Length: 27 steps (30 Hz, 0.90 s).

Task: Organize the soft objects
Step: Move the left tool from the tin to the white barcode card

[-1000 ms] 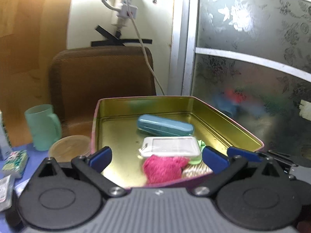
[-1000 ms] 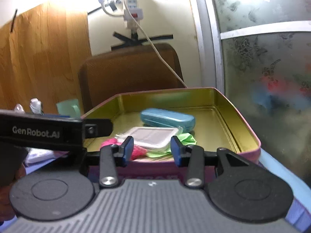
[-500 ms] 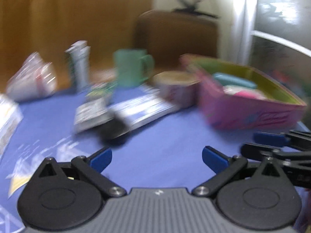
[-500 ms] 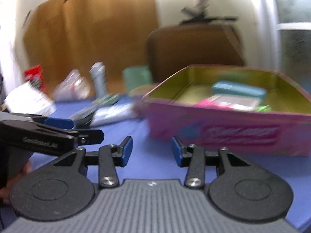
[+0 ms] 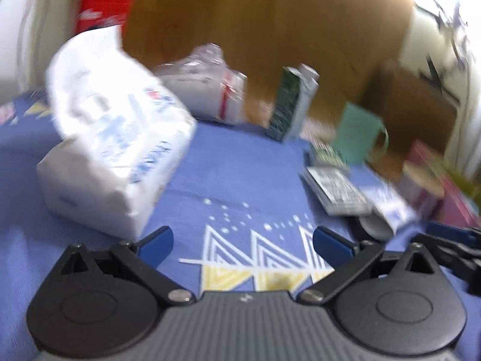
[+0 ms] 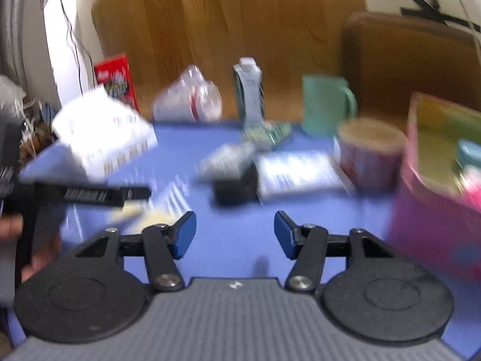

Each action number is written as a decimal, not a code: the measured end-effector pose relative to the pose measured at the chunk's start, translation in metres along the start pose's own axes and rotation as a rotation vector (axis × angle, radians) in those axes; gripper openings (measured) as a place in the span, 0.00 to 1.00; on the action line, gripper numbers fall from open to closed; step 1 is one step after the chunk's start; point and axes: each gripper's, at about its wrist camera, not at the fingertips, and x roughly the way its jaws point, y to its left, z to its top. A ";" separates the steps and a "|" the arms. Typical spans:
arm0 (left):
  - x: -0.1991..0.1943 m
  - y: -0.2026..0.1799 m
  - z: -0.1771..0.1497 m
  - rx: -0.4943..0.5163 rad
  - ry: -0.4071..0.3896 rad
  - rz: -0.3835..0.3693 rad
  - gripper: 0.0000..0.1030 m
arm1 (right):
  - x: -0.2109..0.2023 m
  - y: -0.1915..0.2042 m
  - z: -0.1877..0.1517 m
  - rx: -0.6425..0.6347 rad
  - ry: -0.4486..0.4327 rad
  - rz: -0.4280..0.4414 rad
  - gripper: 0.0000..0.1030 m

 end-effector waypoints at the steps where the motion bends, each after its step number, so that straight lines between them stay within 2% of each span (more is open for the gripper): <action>1: -0.002 0.004 0.000 -0.028 -0.015 0.013 1.00 | 0.011 0.006 0.007 -0.015 -0.007 -0.009 0.68; 3: -0.005 0.011 0.002 -0.073 -0.039 0.003 1.00 | 0.035 0.016 0.018 -0.047 -0.007 -0.031 0.78; 7: -0.007 0.016 0.003 -0.107 -0.057 -0.017 1.00 | 0.082 0.029 0.027 -0.115 0.047 -0.084 0.78; 8: -0.008 0.016 0.002 -0.107 -0.061 -0.019 1.00 | 0.092 0.031 0.028 -0.129 0.067 -0.097 0.77; 10: -0.011 0.018 0.001 -0.108 -0.072 -0.025 1.00 | 0.104 0.030 0.027 -0.141 0.098 -0.113 0.69; 12: -0.008 0.017 0.002 -0.114 -0.076 -0.032 1.00 | 0.103 0.030 0.027 -0.168 0.094 -0.108 0.63; 14: -0.009 0.019 0.001 -0.123 -0.079 -0.039 1.00 | 0.091 0.032 0.024 -0.177 0.095 -0.054 0.59; 17: -0.012 0.022 0.001 -0.138 -0.091 -0.067 1.00 | 0.063 0.040 0.011 -0.242 0.096 0.057 0.59; 19: -0.014 0.023 0.001 -0.136 -0.101 -0.103 1.00 | 0.037 0.043 -0.005 -0.297 0.108 0.154 0.59; 21: -0.015 0.021 0.000 -0.114 -0.089 -0.177 1.00 | 0.010 0.036 -0.023 -0.315 0.157 0.225 0.59; 24: -0.014 0.007 -0.002 -0.028 -0.059 -0.276 1.00 | -0.033 0.016 -0.048 -0.312 0.141 0.239 0.59; 26: -0.014 -0.008 -0.006 0.039 -0.020 -0.349 1.00 | -0.059 -0.003 -0.062 -0.266 0.122 0.163 0.63; 27: -0.015 -0.018 -0.009 0.069 0.005 -0.383 1.00 | -0.069 -0.012 -0.068 -0.241 0.111 0.120 0.69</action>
